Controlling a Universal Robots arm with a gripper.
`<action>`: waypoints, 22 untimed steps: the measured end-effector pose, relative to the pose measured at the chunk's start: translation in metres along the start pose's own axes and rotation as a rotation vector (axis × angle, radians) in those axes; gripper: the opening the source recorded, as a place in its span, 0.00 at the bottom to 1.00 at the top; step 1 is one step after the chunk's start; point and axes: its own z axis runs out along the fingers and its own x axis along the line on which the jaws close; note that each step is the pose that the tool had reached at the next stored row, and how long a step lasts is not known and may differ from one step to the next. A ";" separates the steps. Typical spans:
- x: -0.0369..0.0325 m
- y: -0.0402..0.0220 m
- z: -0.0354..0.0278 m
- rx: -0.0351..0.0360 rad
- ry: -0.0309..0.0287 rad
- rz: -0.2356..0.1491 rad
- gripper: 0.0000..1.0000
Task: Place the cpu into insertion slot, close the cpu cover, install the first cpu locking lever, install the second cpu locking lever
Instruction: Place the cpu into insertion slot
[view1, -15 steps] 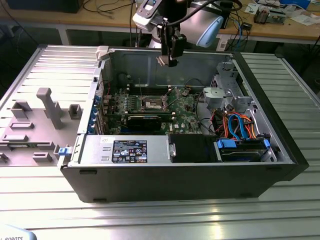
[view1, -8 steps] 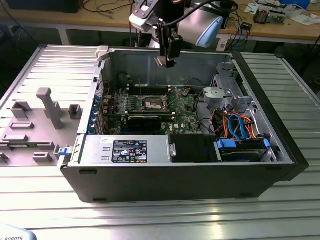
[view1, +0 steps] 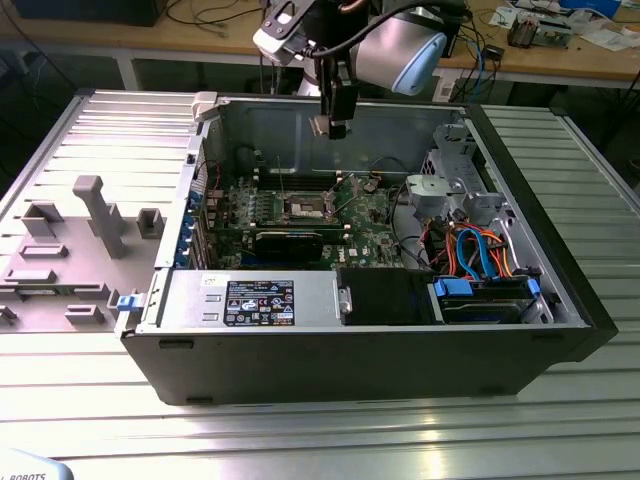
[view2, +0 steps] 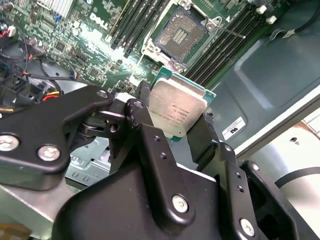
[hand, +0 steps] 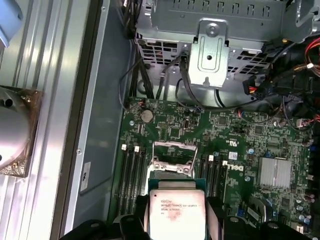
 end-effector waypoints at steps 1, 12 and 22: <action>0.0000 -0.0005 0.0005 0.0006 -0.0010 0.014 0.54; 0.0002 -0.0033 0.0045 0.0054 -0.0081 0.112 0.54; 0.0002 -0.0037 0.0056 0.0085 -0.0099 0.139 0.54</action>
